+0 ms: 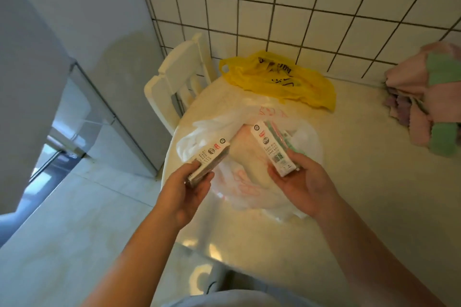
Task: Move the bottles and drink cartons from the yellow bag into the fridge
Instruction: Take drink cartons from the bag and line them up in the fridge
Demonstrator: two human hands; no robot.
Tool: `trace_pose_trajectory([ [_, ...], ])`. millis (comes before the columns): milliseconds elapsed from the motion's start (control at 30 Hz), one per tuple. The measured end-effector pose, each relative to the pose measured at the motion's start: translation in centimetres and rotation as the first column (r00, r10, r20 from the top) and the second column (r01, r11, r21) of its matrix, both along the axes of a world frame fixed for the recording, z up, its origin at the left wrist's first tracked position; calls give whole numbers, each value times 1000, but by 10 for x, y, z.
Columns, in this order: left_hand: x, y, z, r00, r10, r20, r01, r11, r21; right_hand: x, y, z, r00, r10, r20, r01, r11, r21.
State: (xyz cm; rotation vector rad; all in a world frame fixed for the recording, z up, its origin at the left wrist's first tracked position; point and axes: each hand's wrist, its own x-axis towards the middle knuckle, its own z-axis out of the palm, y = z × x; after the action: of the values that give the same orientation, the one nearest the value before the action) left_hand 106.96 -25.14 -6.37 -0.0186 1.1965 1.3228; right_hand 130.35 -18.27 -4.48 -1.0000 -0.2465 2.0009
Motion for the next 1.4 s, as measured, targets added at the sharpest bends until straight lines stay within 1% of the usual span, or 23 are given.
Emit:
trace_pose_trajectory([
  [67,3,-28,1,991,71,115,-67,997,-34,-6,-21,2,991,116,-65,-116,993,-4],
  [133,6,-49,0,981,82,177,-72,995,-65,-9,-34,-1,967,243,-82,-242,970,18],
  [200,6,-76,-4,981,83,174,-71,995,-75,-14,-48,-8,914,389,-114,-386,921,48],
  [267,2,-102,-7,980,95,172,-87,995,-52,-23,-62,-15,842,508,-181,-505,860,66],
  [367,-7,-143,-6,990,81,116,-81,997,-7,-44,-84,-17,742,617,-262,-617,782,94],
  [500,-28,-190,-3,995,93,29,-94,996,12,-87,-117,-20,638,730,-246,-737,671,80],
  [567,-44,-212,-5,993,114,-24,-114,993,-9,-113,-138,-22,613,760,-218,-771,635,43],
  [633,-64,-235,-8,988,143,-64,-146,988,-44,-141,-161,-26,607,782,-140,-789,614,8],
  [700,-89,-261,-12,981,170,-89,-176,982,-70,-170,-184,-33,582,810,-71,-812,583,0],
  [767,-118,-289,-17,976,174,-133,-187,978,-92,-202,-209,-39,549,834,-54,-836,549,-7],
  [933,-202,-360,-25,949,141,-280,-180,977,-118,-294,-273,-57,493,867,-71,-870,489,-66],
  [1033,-253,-401,-24,928,115,-355,-168,978,-123,-353,-311,-59,472,881,29,-881,473,-29],
  [1133,-296,-435,-24,912,173,-371,-223,970,-96,-409,-343,-54,471,869,150,-878,479,-19],
  [1267,-348,-467,-27,890,251,-381,-314,943,-113,-478,-372,-47,431,870,240,-895,446,-9],
  [1333,-372,-477,-30,884,297,-360,-359,926,-119,-510,-382,-44,431,870,240,-893,450,-26],
  [1400,-398,-482,-32,872,352,-340,-409,906,-113,-542,-387,-44,459,862,216,-875,481,-58],
])
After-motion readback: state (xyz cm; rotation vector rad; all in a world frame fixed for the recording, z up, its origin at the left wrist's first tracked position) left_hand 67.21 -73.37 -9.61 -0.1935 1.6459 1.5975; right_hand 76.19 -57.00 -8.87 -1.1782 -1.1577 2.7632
